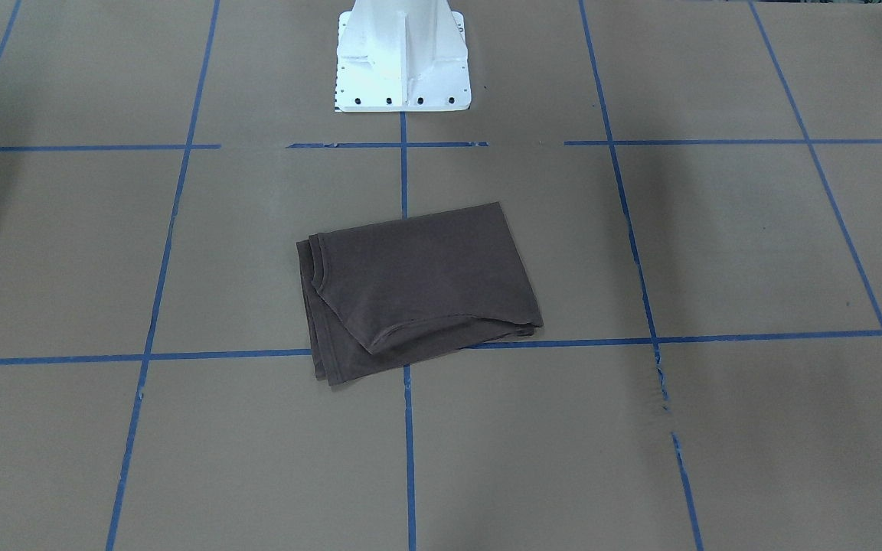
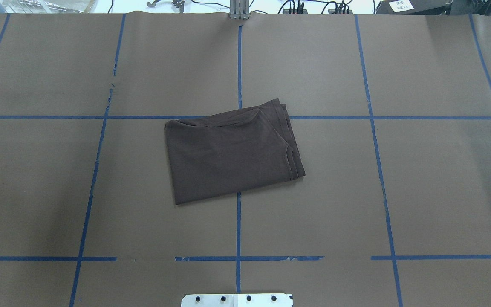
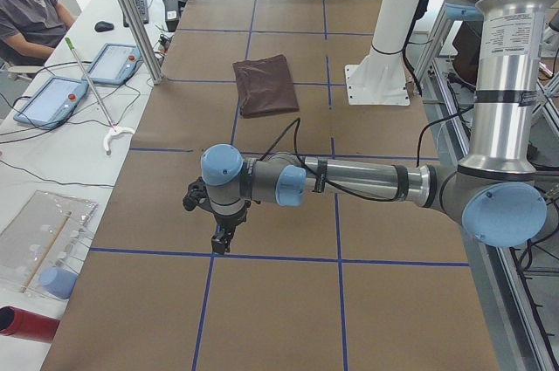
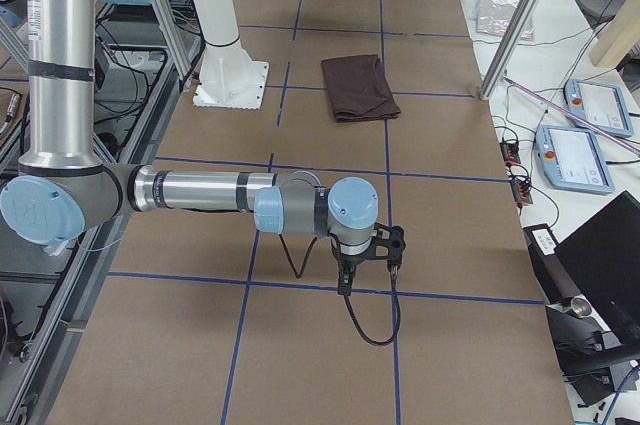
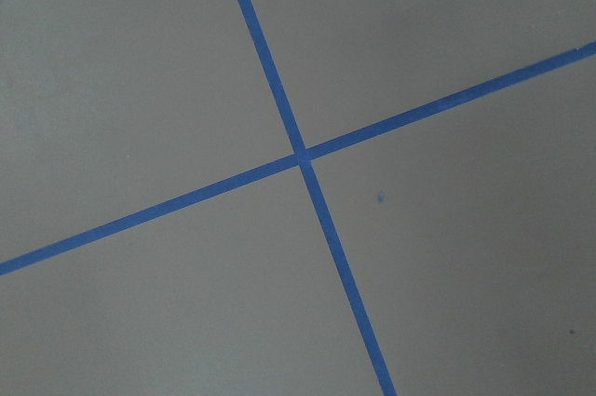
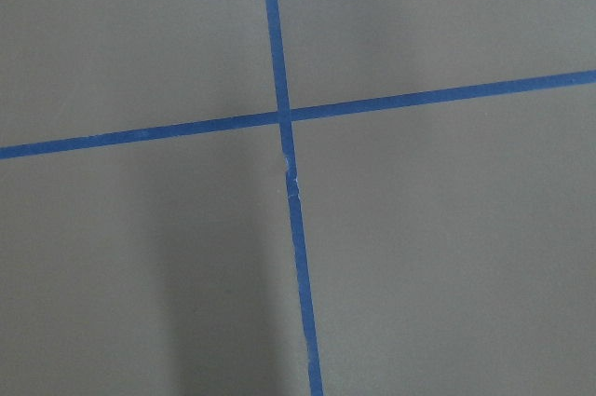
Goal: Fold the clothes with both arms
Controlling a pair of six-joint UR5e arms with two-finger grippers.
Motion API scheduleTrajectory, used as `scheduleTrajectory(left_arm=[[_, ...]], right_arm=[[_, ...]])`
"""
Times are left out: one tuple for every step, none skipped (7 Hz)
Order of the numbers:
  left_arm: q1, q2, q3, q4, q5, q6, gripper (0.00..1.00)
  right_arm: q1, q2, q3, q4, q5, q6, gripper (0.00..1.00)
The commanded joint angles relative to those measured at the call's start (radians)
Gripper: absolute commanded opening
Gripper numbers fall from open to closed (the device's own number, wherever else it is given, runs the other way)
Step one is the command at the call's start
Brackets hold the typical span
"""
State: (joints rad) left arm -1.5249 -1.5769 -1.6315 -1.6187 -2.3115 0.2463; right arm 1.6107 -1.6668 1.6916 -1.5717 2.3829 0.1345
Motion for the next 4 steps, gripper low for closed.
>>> scheduleTrajectory(left_arm=[[0.000, 0.000, 0.001, -0.001, 0.003, -0.013, 1.00], [0.002, -0.002, 0.001, -0.003, 0.001, -0.147, 1.00], [0.000, -0.002, -0.001, -0.003, -0.005, -0.257, 1.00], [0.000, 0.000, 0.001, -0.004, -0.003, -0.274, 1.00]], right_arm=[[-0.017, -0.002, -0.003, 0.002, -0.005, 0.010, 1.00], [-0.018, -0.002, -0.003, 0.002, -0.005, 0.010, 1.00], [-0.018, -0.002, -0.001, 0.002, -0.005, 0.010, 1.00], [-0.018, -0.001, -0.001, 0.002, -0.004, 0.010, 1.00]])
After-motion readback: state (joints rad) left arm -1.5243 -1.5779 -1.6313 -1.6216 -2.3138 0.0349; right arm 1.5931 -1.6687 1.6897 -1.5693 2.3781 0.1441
